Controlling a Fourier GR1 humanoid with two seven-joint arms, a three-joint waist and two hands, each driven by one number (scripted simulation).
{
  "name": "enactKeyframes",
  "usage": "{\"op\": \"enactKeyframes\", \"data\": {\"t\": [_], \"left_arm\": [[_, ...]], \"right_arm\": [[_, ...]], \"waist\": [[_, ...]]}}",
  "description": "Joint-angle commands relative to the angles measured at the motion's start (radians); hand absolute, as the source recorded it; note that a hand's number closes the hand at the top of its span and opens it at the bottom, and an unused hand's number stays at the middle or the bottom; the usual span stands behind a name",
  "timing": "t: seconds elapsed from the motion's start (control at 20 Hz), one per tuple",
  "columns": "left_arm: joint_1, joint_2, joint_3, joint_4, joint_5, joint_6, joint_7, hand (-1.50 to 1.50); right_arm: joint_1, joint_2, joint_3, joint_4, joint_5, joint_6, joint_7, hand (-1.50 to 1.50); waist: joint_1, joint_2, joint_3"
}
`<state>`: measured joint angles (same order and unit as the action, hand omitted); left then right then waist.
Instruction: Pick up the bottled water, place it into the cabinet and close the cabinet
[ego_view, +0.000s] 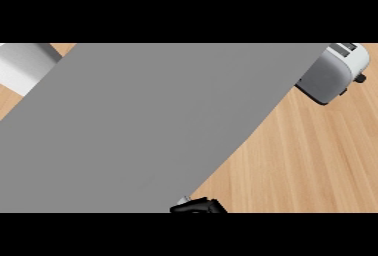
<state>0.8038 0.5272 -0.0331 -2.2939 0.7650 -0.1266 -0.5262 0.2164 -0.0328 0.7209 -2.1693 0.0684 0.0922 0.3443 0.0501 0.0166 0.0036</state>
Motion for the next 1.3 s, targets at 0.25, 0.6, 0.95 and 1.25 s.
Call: {"op": "enactKeyframes", "data": {"t": [0.25,0.6,0.95,1.25], "left_arm": [[0.118,0.014,0.179,0.031,0.156,-0.184,-0.016,-1.5],[0.169,0.007,0.315,0.035,0.238,-0.281,0.014,-1.5],[0.177,-0.009,0.374,0.029,0.294,-0.329,0.057,-1.5],[0.225,-0.083,0.429,0.083,0.291,-0.446,0.065,-1.5]], "right_arm": [[-0.46,0.032,-0.128,0.137,-0.272,-0.161,0.09,1.5],[-0.632,0.033,-0.251,0.353,-0.442,-0.182,0.037,1.5],[-0.842,0.017,-0.521,0.585,-0.556,-0.031,0.035,1.5],[-0.925,-0.043,-0.606,0.714,-0.623,0.091,0.048,1.5]], "waist": [[-0.005,-0.014,-0.004],[-0.019,-0.015,-0.003],[-0.023,-0.014,-0.003],[-0.025,-0.017,-0.003]]}}
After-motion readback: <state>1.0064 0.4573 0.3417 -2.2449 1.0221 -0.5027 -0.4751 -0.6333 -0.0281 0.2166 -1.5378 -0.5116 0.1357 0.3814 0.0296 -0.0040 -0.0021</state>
